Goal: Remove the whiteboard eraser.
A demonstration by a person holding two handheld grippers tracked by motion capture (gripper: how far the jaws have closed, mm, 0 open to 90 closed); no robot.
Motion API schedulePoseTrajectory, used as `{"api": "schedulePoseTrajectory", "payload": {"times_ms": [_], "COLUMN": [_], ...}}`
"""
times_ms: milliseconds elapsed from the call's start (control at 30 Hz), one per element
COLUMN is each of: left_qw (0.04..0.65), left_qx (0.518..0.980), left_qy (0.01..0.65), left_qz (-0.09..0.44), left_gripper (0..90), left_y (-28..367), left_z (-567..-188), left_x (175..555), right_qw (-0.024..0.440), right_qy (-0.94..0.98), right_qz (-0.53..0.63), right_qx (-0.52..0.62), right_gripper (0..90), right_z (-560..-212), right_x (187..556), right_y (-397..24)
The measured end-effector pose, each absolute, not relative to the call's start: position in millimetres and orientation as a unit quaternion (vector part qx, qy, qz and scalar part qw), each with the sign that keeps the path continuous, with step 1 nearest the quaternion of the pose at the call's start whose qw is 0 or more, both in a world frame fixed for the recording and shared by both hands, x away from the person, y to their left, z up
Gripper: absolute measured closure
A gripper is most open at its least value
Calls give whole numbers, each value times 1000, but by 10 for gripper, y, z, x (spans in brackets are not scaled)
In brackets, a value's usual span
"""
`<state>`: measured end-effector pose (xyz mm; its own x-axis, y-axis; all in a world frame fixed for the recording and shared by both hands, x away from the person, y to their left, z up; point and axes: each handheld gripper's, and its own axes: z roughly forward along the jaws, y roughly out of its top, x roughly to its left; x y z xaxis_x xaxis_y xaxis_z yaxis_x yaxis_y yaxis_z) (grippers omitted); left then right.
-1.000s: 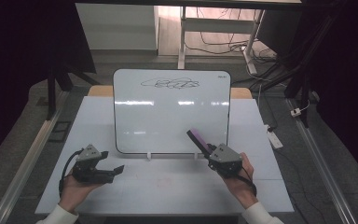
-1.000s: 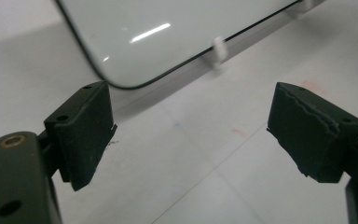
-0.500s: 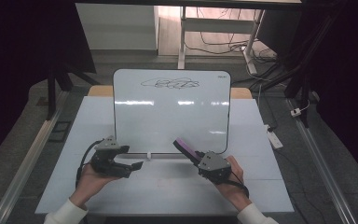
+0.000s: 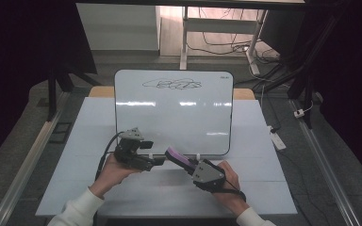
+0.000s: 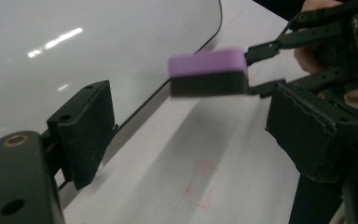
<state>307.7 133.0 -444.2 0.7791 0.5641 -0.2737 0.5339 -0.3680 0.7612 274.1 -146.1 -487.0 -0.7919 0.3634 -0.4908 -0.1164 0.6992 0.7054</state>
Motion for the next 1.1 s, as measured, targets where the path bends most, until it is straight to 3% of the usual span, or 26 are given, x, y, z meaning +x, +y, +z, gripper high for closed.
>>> {"api": "schedulePoseTrajectory", "payload": {"times_ms": [567, 767, 1000, 1100], "left_qw": [447, 441, 432, 430], "left_qx": [833, 838, 840, 843], "left_qy": [323, 317, 323, 320], "left_qz": [-49, -57, -57, -52], "left_gripper": [222, 381, 392, 396], "left_y": [1116, 1082, 1068, 1064], "left_z": [-4575, -4622, -4637, -4639], "left_x": [3228, 3239, 3230, 3218], "right_qw": [337, 349, 348, 325], "right_qy": [860, 858, 860, 868], "right_qz": [382, 377, 373, 374], "right_qx": [40, 26, 25, 23], "right_gripper": [677, 676, 669, 583], "right_z": [-4915, -4921, -4949, -4955], "right_x": [2668, 2641, 2643, 2677], "right_y": [-1393, -1380, -1379, -1385]}}
